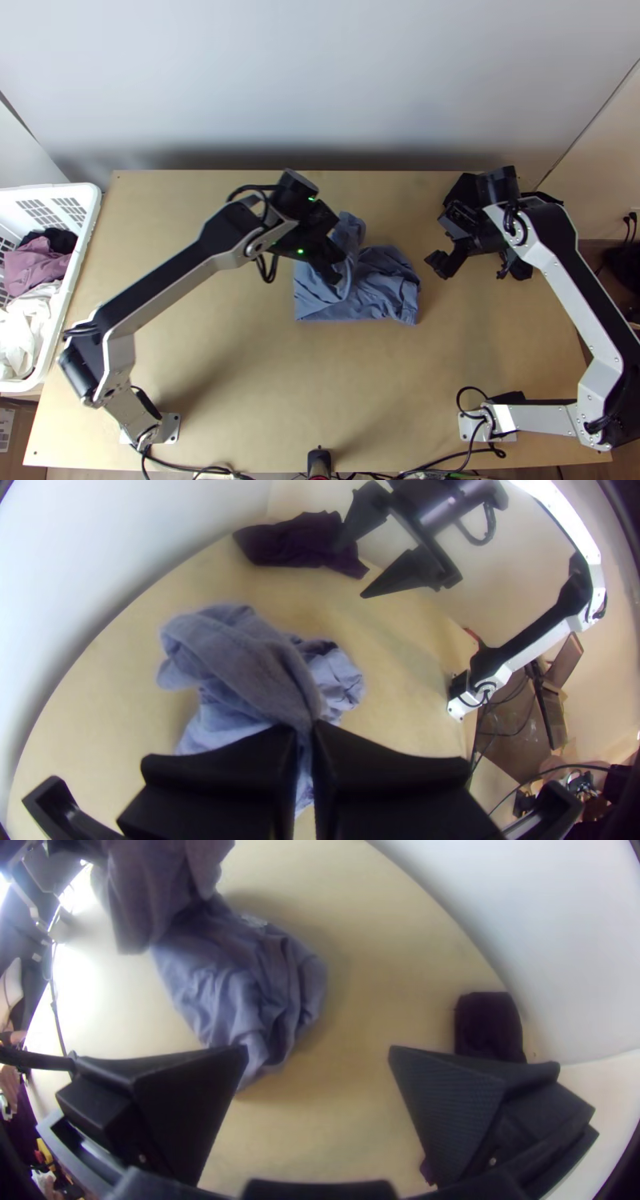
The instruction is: Fold the t-shirt
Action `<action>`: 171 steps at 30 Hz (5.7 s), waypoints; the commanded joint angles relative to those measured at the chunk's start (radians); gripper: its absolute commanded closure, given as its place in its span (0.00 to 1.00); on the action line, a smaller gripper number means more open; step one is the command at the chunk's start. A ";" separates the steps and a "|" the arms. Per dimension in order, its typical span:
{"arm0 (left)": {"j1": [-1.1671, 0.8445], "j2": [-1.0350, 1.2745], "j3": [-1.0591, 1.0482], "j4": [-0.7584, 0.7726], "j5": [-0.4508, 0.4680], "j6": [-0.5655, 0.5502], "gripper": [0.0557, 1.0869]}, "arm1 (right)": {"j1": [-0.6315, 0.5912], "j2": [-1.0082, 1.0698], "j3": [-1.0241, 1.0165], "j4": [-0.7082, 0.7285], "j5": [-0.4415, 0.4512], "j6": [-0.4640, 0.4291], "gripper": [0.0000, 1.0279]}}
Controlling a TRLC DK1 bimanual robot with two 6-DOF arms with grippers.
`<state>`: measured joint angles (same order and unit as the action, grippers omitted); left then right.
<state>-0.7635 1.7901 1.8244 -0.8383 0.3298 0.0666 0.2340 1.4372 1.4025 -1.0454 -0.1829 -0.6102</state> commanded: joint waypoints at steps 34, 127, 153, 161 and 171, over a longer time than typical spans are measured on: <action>-0.122 0.485 0.339 0.048 0.020 -0.022 0.05 | -0.056 -0.047 -0.048 -0.025 -0.001 0.007 0.05; 0.147 -0.031 -0.433 0.036 -0.060 -0.142 0.05 | 0.352 0.131 -0.140 0.206 0.071 0.040 0.05; 0.101 0.219 -0.228 0.013 -0.061 -0.260 0.05 | 0.343 0.206 -0.232 0.363 0.172 -0.017 0.05; 0.107 0.236 -0.211 0.016 -0.060 -0.252 0.05 | 0.349 0.290 -0.229 0.380 0.174 -0.014 0.05; 0.039 0.313 -0.097 0.013 -0.031 -0.254 0.05 | 0.205 0.256 -0.321 0.380 0.174 -0.063 0.05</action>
<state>-0.6838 2.0567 1.6630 -0.8234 0.2817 -0.1871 0.5201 1.7031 1.1259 -0.6655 -0.0120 -0.6373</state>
